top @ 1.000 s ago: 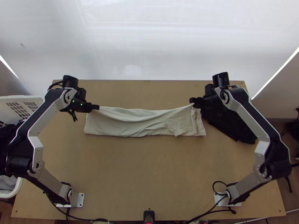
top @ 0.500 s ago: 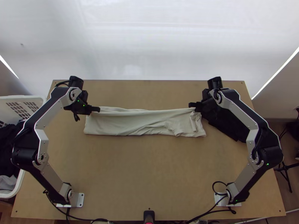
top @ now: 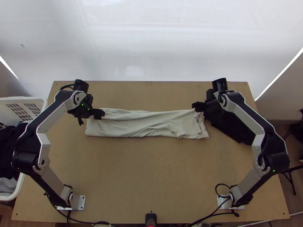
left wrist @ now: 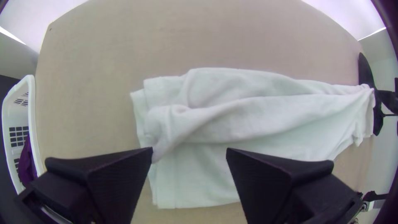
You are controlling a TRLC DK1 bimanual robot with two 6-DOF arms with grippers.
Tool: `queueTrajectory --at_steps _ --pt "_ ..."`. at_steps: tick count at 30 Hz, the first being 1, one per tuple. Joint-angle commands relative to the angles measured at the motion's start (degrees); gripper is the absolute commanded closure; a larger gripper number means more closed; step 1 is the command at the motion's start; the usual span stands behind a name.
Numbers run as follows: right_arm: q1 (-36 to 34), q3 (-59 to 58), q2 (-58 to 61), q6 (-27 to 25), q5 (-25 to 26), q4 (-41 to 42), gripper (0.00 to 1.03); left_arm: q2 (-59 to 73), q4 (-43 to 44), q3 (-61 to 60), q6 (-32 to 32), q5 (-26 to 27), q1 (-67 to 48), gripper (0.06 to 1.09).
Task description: Fold the t-shirt
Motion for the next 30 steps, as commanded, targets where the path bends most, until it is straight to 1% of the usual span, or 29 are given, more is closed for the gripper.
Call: queueTrajectory --at_steps 1,4,5,6,7,8,10,12,13,15,16,17,19,23,25,26,28,29,30 --pt "2.2 1.5 -7.9 1.3 0.1 0.3 0.04 -2.5 1.0 0.8 -0.9 2.3 -0.5 0.11" --pt "5.4 7.1 -11.6 1.9 0.1 -2.9 0.04 -3.0 1.0 2.0 -3.5 2.3 1.4 0.11" --pt "6.8 9.7 -11.5 1.9 -0.6 -5.1 0.04 -3.0 0.9 2.5 -4.7 4.7 3.0 0.11" --pt "8.1 12.0 -10.4 1.9 -4.1 -7.6 0.04 -2.9 0.4 2.7 -5.2 9.5 4.8 0.11" --pt "9.2 13.3 -9.1 2.0 -9.2 -8.6 0.04 -3.2 0.9 2.5 -5.2 12.4 6.2 0.11" --pt "10.6 14.6 -7.4 3.7 -12.2 -8.9 0.04 -3.6 1.4 2.0 -5.2 14.1 7.3 0.11" --pt "14.0 18.2 -2.9 5.1 -13.4 -11.6 0.04 -3.6 1.2 1.7 -5.0 14.7 9.1 0.11" --pt "17.3 21.0 0.4 6.2 -13.6 -11.8 0.04 -4.9 2.2 0.9 -4.9 14.6 11.0 0.11" --pt "18.8 22.6 2.1 7.9 -14.4 -11.9 0.04 -5.8 2.9 0.2 -4.9 14.7 12.2 0.11" --pt "20.8 25.9 6.3 10.3 -18.0 -12.3 0.04 -6.8 2.6 -0.4 -3.8 14.9 14.1 0.11" --pt "21.7 27.4 8.2 11.4 -18.3 -12.3 0.04 -7.4 2.6 -0.8 -3.4 15.8 15.3 0.11" --pt "22.5 28.7 9.8 11.8 -18.4 -12.3 0.04 -7.6 2.6 -1.6 -2.3 17.8 16.4 0.11" --pt "23.4 30.6 12.9 12.4 -18.8 -12.5 0.04 -7.3 2.9 -3.2 -2.1 20.9 18.3 0.11" --pt "23.9 33.4 17.3 13.5 -19.8 -12.7 0.04 -5.9 3.7 -6.6 -2.1 21.6 19.0 0.11" --pt "23.8 33.9 18.6 13.6 -19.8 -12.7 0.04 -5.1 3.8 -7.7 -0.1 22.5 19.6 0.11" --pt "23.7 33.9 19.0 13.6 -19.8 -12.7 0.04 -4.5 4.0 -8.1 -0.1 23.8 19.8 0.11" --pt "23.2 33.9 19.6 13.6 -19.8 -12.9 0.04 -3.5 6.0 -10.1 0.0 28.3 20.9 0.11" --pt "23.0 33.8 19.9 13.6 -19.8 -13.0 0.04 -3.2 6.2 -10.6 0.5 29.7 21.0 0.11" --pt "22.7 33.7 20.0 13.4 -19.8 -13.0 0.04 -3.0 7.3 -11.2 1.2 29.9 20.9 0.11"
